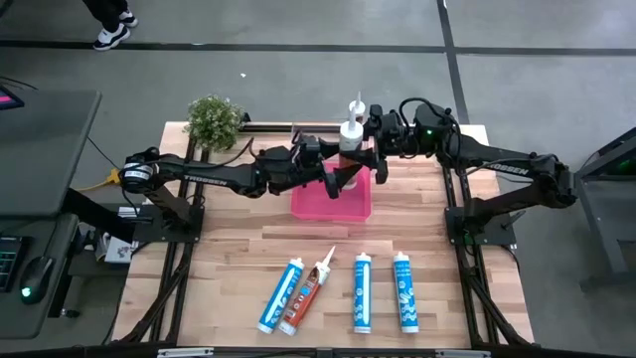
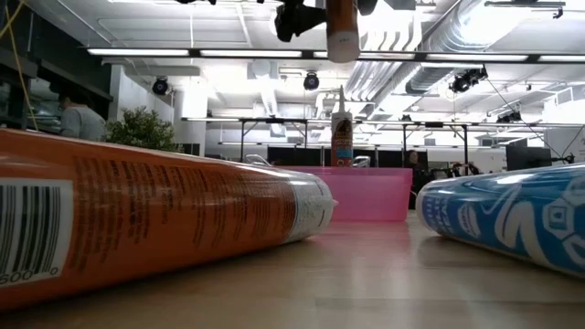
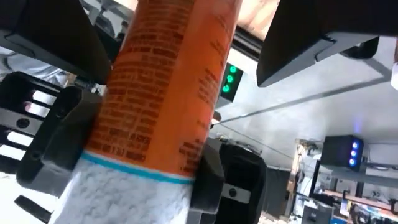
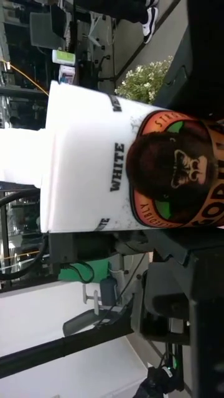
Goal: Pick & place silicon tubes, Sealant and Lysol wipes
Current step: Put the right orange sealant into the transparent container
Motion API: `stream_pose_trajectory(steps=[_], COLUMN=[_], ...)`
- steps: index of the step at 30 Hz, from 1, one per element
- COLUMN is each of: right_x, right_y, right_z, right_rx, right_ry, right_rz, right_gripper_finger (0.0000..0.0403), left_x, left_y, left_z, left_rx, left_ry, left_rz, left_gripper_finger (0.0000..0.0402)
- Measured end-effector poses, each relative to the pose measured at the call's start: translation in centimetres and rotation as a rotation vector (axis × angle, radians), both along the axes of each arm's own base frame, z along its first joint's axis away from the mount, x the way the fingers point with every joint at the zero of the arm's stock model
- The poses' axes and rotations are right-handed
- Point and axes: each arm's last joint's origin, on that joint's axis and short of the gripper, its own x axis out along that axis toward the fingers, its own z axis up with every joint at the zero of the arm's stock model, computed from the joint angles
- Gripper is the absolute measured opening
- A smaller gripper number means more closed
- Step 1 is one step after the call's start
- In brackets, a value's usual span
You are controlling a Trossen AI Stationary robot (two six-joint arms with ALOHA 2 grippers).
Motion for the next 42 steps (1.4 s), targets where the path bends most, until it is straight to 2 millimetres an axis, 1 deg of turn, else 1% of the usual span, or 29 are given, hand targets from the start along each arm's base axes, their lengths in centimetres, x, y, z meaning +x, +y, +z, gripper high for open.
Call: stream_pose_trajectory(steps=[6, 9, 11, 13, 17, 19, 20, 30, 34, 38, 39, 40, 42], right_x=[0.0, 0.0, 0.0, 0.0, 0.01, 0.0, 0.0, 0.01, 0.09, 0.25, 0.36, 0.48, 0.51], right_y=[0.0, 0.0, 0.0, 0.0, 0.02, 0.01, 0.01, 0.04, 0.33, 0.68, 0.76, 0.81, 0.85], right_z=[-0.2, -0.18, -0.17, -0.19, -0.21, -0.25, -0.25, -0.25, -0.25, -0.3, -0.37, -0.4, -0.2], right_rx=[0.007, 0.008, 0.014, 0.015, 0.028, 0.037, 0.04, 0.039, 0.038, 0.038, 0.038, 0.036, 0.027], right_ry=[0.02, 0.019, 0.019, 0.021, 0.023, 0.027, 0.028, 0.027, 0.028, 0.03, 0.031, 0.029, 0.007], right_rz=[0.0, 0.001, 0.001, 0.001, 0.004, 0.004, 0.004, 0.002, 0.013, 0.026, 0.03, 0.035, 0.041], right_gripper_finger=[0.0198, 0.0198, 0.0198, 0.0198, 0.0198, 0.0191, 0.0188, 0.0186, 0.0185, 0.0183, 0.0183, 0.0183, 0.0183], left_x=[-0.06, -0.04, -0.04, -0.03, -0.03, -0.02, -0.02, -0.01, 0.01, 0.01, 0.0, -0.01, -0.07], left_y=[0.0, -0.07, -0.1, -0.15, -0.16, -0.16, -0.16, -0.2, -0.29, -0.3, -0.3, -0.3, -0.27], left_z=[0.33, 0.36, 0.39, 0.4, 0.41, 0.4, 0.4, 0.41, 0.41, 0.41, 0.42, 0.45, 0.61], left_rx=[0.039, 0.044, 0.046, 0.048, 0.052, 0.056, 0.057, 0.065, 0.07, 0.06, 0.058, 0.056, 0.025], left_ry=[-0.022, -0.024, -0.027, -0.029, -0.029, -0.027, -0.027, -0.026, -0.027, -0.029, -0.031, -0.037, -0.065], left_rz=[0.006, -0.016, -0.027, -0.041, -0.047, -0.046, -0.048, -0.062, -0.1, -0.087, -0.085, -0.085, -0.077], left_gripper_finger=[0.0396, 0.0381, 0.0355, 0.0319, 0.0228, 0.0183, 0.0171, 0.0168, 0.0168, 0.0167, 0.0176, 0.0199, 0.0258])
